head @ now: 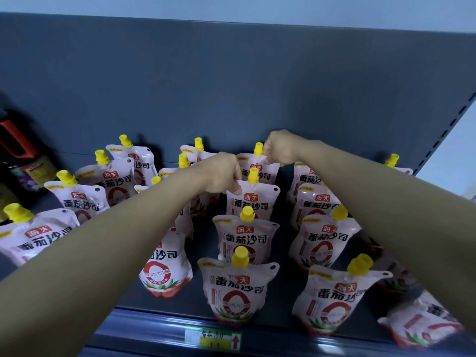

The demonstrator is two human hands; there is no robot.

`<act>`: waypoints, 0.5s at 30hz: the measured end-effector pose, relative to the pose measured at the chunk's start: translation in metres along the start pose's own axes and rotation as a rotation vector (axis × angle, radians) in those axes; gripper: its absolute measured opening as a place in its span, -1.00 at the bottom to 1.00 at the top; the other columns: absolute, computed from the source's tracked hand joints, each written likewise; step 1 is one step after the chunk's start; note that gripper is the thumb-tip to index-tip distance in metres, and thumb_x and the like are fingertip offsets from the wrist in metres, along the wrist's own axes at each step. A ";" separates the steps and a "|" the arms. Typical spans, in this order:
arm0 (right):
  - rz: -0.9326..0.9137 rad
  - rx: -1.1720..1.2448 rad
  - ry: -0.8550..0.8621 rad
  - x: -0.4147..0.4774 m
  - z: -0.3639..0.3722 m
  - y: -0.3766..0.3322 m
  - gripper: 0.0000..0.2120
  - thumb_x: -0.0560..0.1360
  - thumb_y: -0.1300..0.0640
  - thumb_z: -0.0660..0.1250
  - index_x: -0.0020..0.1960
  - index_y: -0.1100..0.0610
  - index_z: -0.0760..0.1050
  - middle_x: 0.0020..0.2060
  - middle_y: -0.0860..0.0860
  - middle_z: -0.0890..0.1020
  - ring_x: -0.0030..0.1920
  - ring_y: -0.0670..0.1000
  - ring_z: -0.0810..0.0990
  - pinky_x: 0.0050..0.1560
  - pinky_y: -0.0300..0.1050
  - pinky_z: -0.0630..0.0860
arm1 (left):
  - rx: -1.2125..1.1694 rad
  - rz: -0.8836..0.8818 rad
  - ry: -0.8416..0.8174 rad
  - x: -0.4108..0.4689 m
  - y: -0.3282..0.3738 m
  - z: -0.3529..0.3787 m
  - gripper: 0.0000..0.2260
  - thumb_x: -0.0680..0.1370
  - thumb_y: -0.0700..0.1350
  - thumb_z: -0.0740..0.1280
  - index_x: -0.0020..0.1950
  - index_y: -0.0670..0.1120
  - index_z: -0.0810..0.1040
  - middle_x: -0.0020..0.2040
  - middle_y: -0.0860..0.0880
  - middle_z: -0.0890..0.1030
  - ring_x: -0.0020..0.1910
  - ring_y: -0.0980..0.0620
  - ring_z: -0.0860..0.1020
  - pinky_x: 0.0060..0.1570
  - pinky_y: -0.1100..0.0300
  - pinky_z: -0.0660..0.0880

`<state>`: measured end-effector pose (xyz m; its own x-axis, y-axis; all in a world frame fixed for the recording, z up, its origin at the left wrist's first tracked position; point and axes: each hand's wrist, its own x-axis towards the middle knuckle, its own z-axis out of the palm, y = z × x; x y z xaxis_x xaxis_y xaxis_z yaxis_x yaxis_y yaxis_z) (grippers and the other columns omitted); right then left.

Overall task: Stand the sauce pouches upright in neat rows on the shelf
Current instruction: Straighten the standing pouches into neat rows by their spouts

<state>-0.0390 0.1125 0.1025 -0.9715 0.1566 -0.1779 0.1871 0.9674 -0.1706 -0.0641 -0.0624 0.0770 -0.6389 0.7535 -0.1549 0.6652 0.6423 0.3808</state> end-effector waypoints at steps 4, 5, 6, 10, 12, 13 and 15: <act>0.030 0.011 0.036 -0.004 0.000 -0.002 -0.68 0.52 0.18 0.35 0.13 0.43 0.55 -0.10 0.33 0.60 -0.20 0.20 0.49 -0.11 -0.12 0.47 | 0.008 -0.005 -0.002 -0.001 0.000 0.002 -0.73 0.46 -0.16 0.41 -0.37 -0.21 0.44 -0.41 -0.07 0.35 -0.34 -0.05 0.32 -0.35 0.20 0.27; 0.028 -0.003 0.054 -0.004 -0.001 -0.002 -0.71 0.51 0.20 0.35 0.09 0.42 0.57 -0.13 0.27 0.61 -0.16 0.20 0.55 -0.07 -0.11 0.52 | 0.007 -0.008 -0.008 -0.002 0.001 0.002 -0.74 0.47 -0.16 0.40 -0.36 -0.21 0.45 -0.40 -0.07 0.36 -0.34 -0.05 0.33 -0.35 0.19 0.27; 0.024 -0.015 0.083 -0.004 -0.003 -0.003 -0.75 0.50 0.22 0.35 0.06 0.40 0.59 -0.09 0.26 0.66 -0.07 0.24 0.62 0.01 -0.03 0.59 | 0.008 -0.011 -0.015 -0.004 0.002 0.000 -0.76 0.47 -0.15 0.40 -0.34 -0.22 0.47 -0.39 -0.07 0.38 -0.34 -0.04 0.34 -0.34 0.19 0.28; 0.018 -0.057 0.255 -0.013 -0.016 -0.013 -0.81 0.48 0.19 0.33 0.01 0.27 0.63 0.02 0.21 0.67 0.04 0.25 0.63 0.09 0.11 0.60 | -0.029 -0.007 0.105 -0.021 0.002 -0.023 -0.85 0.45 -0.17 0.42 0.00 -0.15 0.64 -0.14 0.00 0.59 -0.10 0.01 0.54 -0.09 0.23 0.43; -0.030 -0.020 0.281 -0.018 -0.021 -0.026 -0.80 0.50 0.16 0.34 0.03 0.24 0.64 0.05 0.19 0.66 0.08 0.22 0.61 0.14 0.07 0.57 | -0.037 -0.005 0.185 -0.036 -0.002 -0.041 -0.81 0.45 -0.19 0.41 0.06 -0.12 0.63 -0.08 -0.02 0.64 -0.06 0.00 0.58 -0.10 0.26 0.45; -0.076 0.018 0.264 -0.022 -0.023 -0.035 -0.80 0.50 0.16 0.35 0.04 0.24 0.64 0.05 0.18 0.67 0.09 0.19 0.61 0.16 0.04 0.56 | -0.041 0.001 0.209 -0.045 -0.005 -0.050 -0.81 0.45 -0.21 0.40 0.05 -0.12 0.63 -0.06 -0.05 0.66 -0.05 -0.03 0.60 -0.08 0.24 0.47; -0.166 0.082 0.214 -0.031 -0.023 -0.056 -0.81 0.50 0.21 0.36 0.04 0.26 0.65 0.03 0.14 0.69 0.07 0.11 0.62 0.12 -0.07 0.56 | -0.062 0.002 0.231 -0.062 -0.016 -0.065 -0.84 0.45 -0.22 0.40 0.01 -0.12 0.65 -0.05 -0.08 0.68 -0.03 -0.05 0.62 0.01 0.19 0.47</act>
<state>-0.0227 0.0583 0.1398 -0.9968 0.0446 0.0659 0.0260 0.9654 -0.2595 -0.0604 -0.1281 0.1392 -0.7137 0.6982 0.0559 0.6461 0.6254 0.4376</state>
